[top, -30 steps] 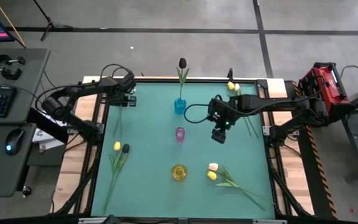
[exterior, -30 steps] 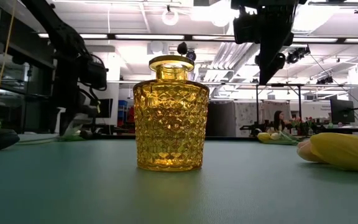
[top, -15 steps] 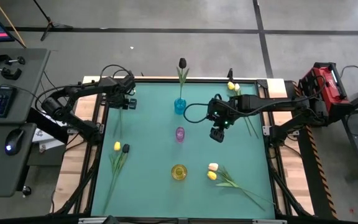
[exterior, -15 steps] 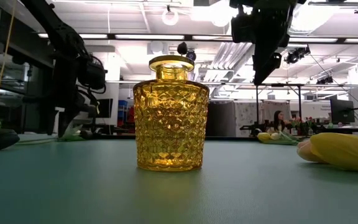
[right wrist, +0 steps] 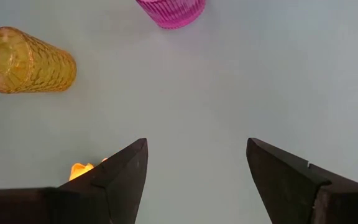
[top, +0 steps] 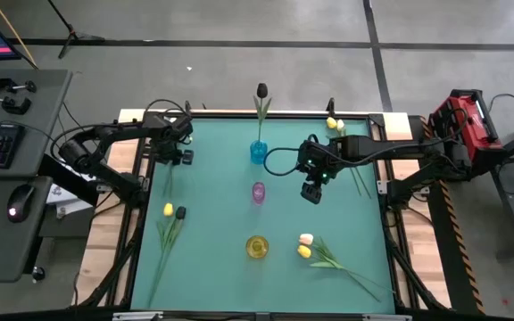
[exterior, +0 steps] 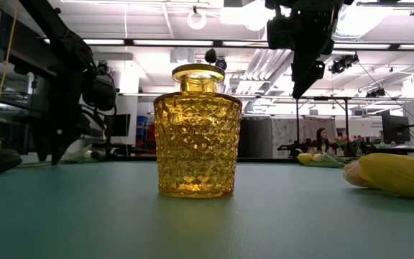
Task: Sort flowers into vase by color
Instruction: Put the top left black tulip into the blue vase
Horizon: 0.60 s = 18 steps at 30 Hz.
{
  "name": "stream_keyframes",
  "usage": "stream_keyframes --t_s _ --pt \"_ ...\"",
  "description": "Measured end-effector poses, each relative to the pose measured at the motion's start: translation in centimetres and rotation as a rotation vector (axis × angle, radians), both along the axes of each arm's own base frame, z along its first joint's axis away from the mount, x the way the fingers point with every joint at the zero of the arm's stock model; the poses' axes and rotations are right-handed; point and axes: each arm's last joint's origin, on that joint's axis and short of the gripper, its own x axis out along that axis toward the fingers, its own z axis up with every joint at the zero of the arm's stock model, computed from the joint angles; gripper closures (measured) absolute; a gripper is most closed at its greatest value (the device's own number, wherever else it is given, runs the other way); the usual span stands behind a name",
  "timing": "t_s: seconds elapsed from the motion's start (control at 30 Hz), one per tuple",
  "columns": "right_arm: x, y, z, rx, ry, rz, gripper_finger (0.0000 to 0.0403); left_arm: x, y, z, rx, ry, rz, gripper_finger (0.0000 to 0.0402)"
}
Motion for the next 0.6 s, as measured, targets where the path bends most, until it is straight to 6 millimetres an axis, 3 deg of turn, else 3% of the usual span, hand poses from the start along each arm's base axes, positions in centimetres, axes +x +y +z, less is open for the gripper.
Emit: stream_keyframes --t_s 0.43,0.6 --pt "0.0 0.0 0.0 -0.001 -0.005 0.0 0.0142 -1.1 -1.6 2.2 -0.052 -0.04 -0.071 0.0284" --pt "0.1 -0.1 0.0 -0.016 -0.013 -0.006 0.0142 -1.1 -1.6 2.0 -0.047 -0.035 -0.072 0.0284"
